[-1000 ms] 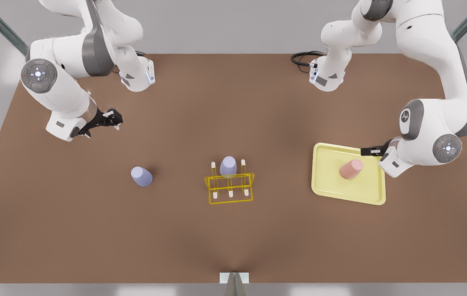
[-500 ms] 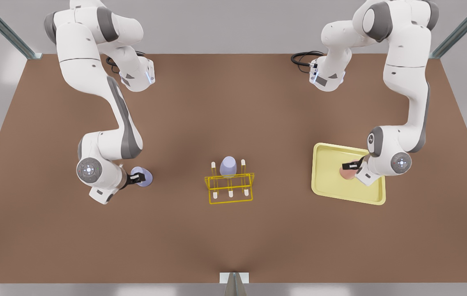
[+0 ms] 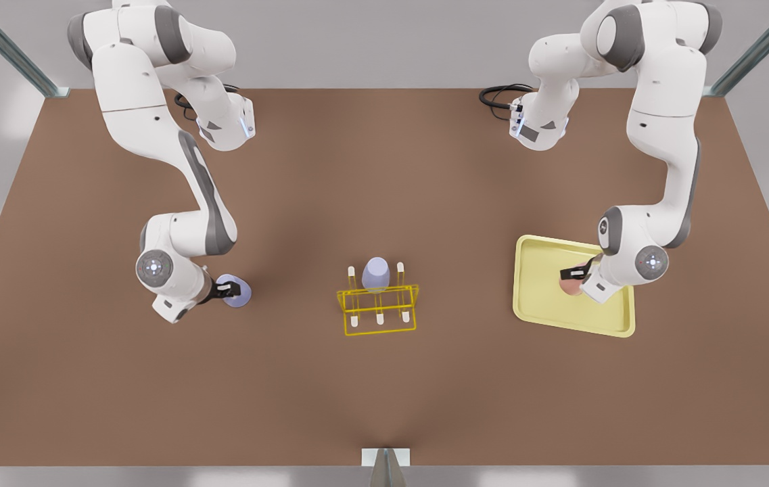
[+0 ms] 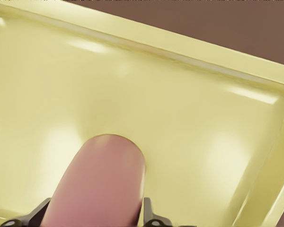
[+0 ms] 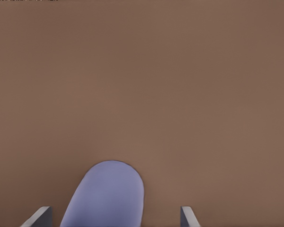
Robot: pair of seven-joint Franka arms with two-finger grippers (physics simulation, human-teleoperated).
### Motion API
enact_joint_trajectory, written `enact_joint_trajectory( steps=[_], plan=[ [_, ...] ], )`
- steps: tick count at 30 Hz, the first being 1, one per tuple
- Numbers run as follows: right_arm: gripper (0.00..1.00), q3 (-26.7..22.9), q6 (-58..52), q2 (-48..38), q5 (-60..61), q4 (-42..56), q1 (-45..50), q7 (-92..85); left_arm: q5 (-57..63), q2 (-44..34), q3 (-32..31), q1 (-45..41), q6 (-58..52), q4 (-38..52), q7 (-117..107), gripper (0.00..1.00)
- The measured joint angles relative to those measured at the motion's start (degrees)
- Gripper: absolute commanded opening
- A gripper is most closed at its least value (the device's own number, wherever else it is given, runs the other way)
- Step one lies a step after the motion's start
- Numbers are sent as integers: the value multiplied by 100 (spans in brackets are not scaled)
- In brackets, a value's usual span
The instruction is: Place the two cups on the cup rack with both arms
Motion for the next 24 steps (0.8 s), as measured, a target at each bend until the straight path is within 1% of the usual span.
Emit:
enact_joint_trajectory(
  steps=[3,12,15,21,22,24],
  plan=[
    [100,6,164,28,41,-46,12,59,-1,-62,2,0,-29,21,1,91],
    [100,42,825,-72,157,-767,44,220,3,-67,-4,-10,-14,68,7,91],
    [100,56,1114,-163,180,-1045,61,259,2,-25,-6,-16,31,84,8,90],
    [100,69,1620,-249,192,-1370,77,319,-1,54,-5,-26,78,74,8,90],
    [100,70,1676,-245,192,-1392,85,327,2,61,-5,-26,82,75,6,85],
    [100,71,1762,-225,193,-1410,95,342,8,61,-6,-26,85,76,-2,85]
  ],
)
